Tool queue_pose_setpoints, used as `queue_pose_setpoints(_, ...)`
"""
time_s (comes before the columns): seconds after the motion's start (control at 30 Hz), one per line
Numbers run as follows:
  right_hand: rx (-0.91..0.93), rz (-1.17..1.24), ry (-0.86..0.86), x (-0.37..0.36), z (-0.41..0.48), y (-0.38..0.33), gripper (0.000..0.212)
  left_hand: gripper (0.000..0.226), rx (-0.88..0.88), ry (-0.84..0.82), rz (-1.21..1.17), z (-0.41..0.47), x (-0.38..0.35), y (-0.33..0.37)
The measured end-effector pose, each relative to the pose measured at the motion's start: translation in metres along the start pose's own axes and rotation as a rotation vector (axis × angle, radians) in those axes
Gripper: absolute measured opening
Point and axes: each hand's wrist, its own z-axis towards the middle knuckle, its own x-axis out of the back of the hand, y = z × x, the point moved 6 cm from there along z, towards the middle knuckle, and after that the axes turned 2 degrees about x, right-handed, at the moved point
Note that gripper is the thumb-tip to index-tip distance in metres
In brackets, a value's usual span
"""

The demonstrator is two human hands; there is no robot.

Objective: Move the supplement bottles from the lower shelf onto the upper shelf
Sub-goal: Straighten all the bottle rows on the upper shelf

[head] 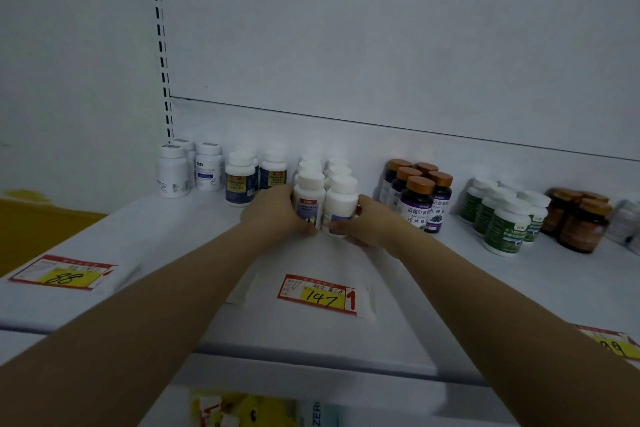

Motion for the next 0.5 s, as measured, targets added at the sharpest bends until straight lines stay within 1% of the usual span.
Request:
queue_pose_setpoints(0.27, 0.007, 0.021, -0.01, -0.001, 0.0056, 0.0044, 0.049, 0.057, 0.007, -0.03, -0.001, 0.0027, -0.0017, 0.0019)
queue_pose_setpoints(0.5, 0.016, 0.03, -0.009, -0.0013, 0.0068, 0.0067, 0.048, 0.068, 0.013, -0.065, -0.06, 0.0024, -0.002, -0.0027)
